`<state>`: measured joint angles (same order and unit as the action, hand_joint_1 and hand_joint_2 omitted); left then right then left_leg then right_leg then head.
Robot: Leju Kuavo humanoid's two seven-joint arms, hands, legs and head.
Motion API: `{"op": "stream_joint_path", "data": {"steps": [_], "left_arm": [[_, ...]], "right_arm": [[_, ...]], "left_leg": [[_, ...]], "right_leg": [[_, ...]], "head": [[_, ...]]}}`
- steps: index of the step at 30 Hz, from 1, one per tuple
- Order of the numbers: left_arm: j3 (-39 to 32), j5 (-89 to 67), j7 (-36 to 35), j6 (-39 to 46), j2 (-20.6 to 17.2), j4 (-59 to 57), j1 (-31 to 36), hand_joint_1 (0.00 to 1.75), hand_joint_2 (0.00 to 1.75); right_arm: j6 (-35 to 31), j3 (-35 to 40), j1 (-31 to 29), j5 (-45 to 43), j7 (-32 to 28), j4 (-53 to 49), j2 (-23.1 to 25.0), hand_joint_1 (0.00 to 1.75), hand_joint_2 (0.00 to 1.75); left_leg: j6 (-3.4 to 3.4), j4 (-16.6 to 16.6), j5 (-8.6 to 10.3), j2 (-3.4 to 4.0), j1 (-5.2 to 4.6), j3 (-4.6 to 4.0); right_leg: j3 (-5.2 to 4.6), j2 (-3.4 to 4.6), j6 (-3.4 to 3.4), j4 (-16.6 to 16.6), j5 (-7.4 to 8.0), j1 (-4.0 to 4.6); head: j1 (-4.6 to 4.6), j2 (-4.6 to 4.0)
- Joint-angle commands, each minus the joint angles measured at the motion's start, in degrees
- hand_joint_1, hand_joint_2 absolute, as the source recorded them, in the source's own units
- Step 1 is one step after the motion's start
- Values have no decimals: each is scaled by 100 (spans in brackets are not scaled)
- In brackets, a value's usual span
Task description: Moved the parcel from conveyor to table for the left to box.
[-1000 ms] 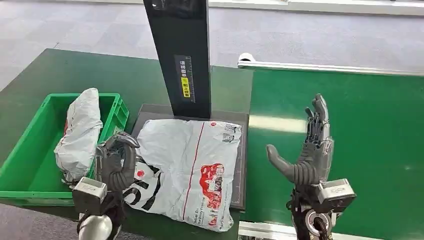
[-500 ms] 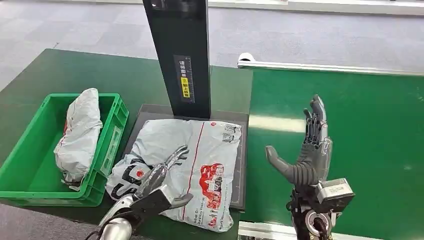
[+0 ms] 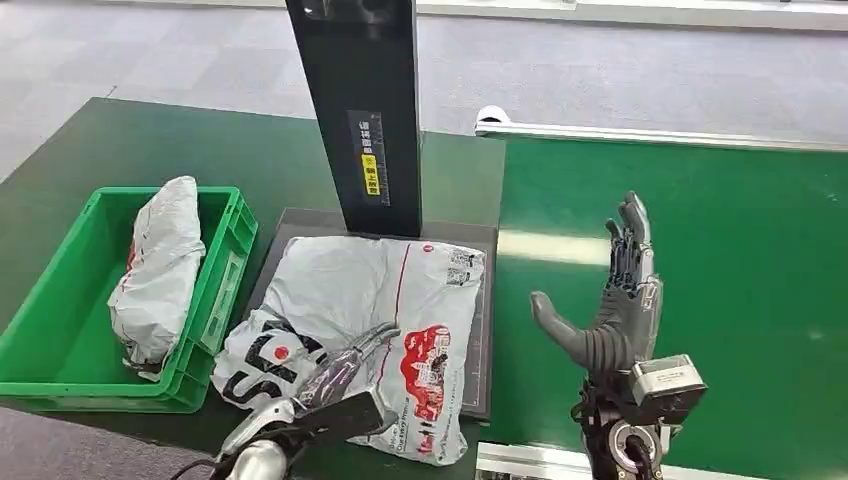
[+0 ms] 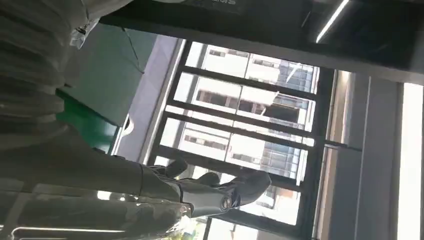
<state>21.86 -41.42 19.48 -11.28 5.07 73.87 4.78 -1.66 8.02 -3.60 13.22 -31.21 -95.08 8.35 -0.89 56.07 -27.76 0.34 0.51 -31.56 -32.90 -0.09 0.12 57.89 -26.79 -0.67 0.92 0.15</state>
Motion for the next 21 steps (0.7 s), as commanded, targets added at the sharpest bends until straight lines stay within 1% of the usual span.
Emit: {"op": "stream_joint_path", "data": {"steps": [1, 2, 3, 7, 9, 12, 13, 14, 15, 17, 18, 20, 21], "left_arm": [[251, -342, -233, 103, -157, -905, 269, 143, 175], [228, -368, -215, 170, -147, -946, 289, 173, 175], [209, -378, -180, 233, -146, -918, 287, 175, 175], [77, -264, -41, 423, -120, -705, 263, 175, 175], [-59, -72, 122, 574, -77, -414, 172, 175, 175], [-168, 226, 288, 569, -87, 81, 41, 175, 175], [-237, 466, 490, 615, -73, 338, -27, 175, 175], [-265, 554, 481, 582, -68, 487, -59, 175, 175], [-318, 724, 671, 713, -49, 782, -138, 175, 175], [-366, 1026, 775, 767, -32, 1345, -270, 175, 175], [-412, 1399, 1063, 826, -29, 1706, -355, 175, 175], [-457, 1710, 1155, 875, -80, 2290, -482, 175, 175], [-499, 1953, 1357, 911, -88, 2531, -528, 175, 175]], "right_arm": [[-20, -196, -56, 22, 29, 274, 77, 0, 175], [-17, -211, -44, 34, 34, 258, 92, 0, 175], [-12, -227, -42, 40, 37, 254, 105, 0, 175], [1, -251, -44, 44, 40, 227, 123, 0, 175], [7, -264, -32, 47, 43, 194, 131, 0, 175], [16, -277, -21, 53, 49, 180, 134, 0, 175], [13, -280, -13, 53, 49, 171, 134, 0, 175], [12, -282, -6, 53, 49, 166, 134, 0, 175], [6, -287, 3, 53, 49, 155, 137, 0, 175], [-3, -305, 53, 53, 49, 108, 140, 0, 175], [0, -305, 66, 53, 39, 103, 140, 0, 175], [-3, -299, 95, 50, 16, 120, 126, 0, 175], [-14, -295, 113, 45, -8, 129, 115, 0, 175]], "left_leg": [[2, -8, 3, -3, 0, 9], [4, -22, 12, -5, 6, 12], [2, -11, 5, -5, 1, 13], [2, -9, 4, 1, 2, 15], [2, -10, 5, -1, 3, 13], [2, -6, 3, 1, 4, 9], [2, -4, 1, 3, 2, 10], [2, 0, -1, 4, 3, 8], [2, -2, -1, 6, 4, 7], [3, 2, -4, 6, 6, 0], [2, 1, -2, 3, 5, 0], [3, 5, -4, -1, 7, -4], [2, 5, -4, 3, 5, -6]], "right_leg": [[11, -1, -1, -8, 2, 0], [17, -1, -3, -29, 14, 7], [15, -3, -2, -12, 4, 1], [16, 5, -2, -11, 6, 2], [16, 2, -2, -12, 7, 3], [12, 4, -2, -10, 6, 5], [11, 6, -1, -7, 3, 2], [9, 7, -1, -4, 2, 4], [8, 10, -1, -6, 3, 4], [3, 9, -1, -6, 2, 7], [2, 4, -1, -4, 1, 5], [-1, 3, -2, -3, 0, 8], [-4, 6, -2, -1, 0, 6]], "head": [[-2, -2], [0, 0], [-2, -2], [-2, 0], [-2, 0], [0, 0], [-2, 0], [0, 0], [0, 0], [0, 0], [0, 0], [-2, 0], [0, 0]]}}
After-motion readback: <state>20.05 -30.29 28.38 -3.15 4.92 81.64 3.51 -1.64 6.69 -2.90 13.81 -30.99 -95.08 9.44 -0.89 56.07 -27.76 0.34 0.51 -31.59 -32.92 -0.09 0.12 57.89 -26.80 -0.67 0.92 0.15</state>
